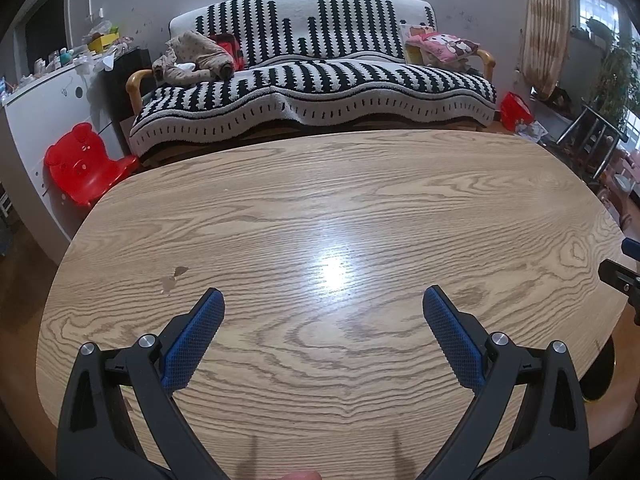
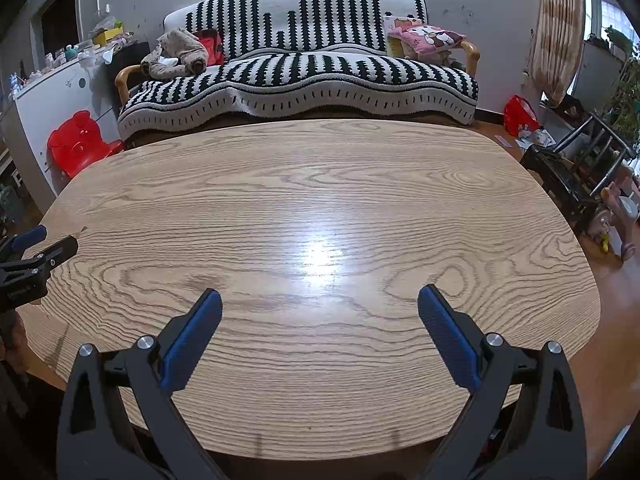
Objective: Collect trash
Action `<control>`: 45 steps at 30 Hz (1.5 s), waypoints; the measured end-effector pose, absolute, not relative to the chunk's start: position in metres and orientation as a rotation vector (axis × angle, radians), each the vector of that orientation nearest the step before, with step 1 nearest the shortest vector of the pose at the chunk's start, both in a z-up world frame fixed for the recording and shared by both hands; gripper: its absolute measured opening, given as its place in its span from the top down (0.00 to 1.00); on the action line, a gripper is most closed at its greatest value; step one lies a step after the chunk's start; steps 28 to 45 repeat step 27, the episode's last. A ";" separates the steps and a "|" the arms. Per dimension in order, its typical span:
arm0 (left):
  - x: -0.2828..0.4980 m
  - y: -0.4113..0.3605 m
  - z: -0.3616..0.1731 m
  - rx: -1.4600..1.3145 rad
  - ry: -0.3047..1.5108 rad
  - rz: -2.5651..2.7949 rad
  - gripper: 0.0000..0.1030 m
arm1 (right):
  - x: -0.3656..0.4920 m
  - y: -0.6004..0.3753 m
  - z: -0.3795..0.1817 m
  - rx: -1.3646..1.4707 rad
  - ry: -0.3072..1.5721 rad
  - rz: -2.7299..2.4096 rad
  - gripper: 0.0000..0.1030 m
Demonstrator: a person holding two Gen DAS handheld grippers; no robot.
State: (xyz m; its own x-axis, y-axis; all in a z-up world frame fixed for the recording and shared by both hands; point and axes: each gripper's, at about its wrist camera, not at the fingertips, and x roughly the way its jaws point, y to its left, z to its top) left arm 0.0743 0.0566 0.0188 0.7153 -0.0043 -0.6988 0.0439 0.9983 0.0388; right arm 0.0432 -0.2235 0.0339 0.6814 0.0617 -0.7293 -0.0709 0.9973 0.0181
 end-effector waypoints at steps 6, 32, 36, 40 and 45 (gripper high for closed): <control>0.075 0.055 0.019 0.054 0.772 -0.032 0.06 | 0.044 -0.221 0.033 -0.014 0.819 0.071 0.08; 0.079 0.051 0.020 0.108 0.762 -0.011 0.06 | 0.045 -0.222 0.028 -0.012 0.822 0.069 0.08; 0.079 0.051 0.020 0.108 0.762 -0.011 0.06 | 0.045 -0.222 0.028 -0.012 0.822 0.069 0.08; 0.079 0.051 0.020 0.108 0.762 -0.011 0.06 | 0.045 -0.222 0.028 -0.012 0.822 0.069 0.08; 0.079 0.051 0.020 0.108 0.762 -0.011 0.06 | 0.045 -0.222 0.028 -0.012 0.822 0.069 0.08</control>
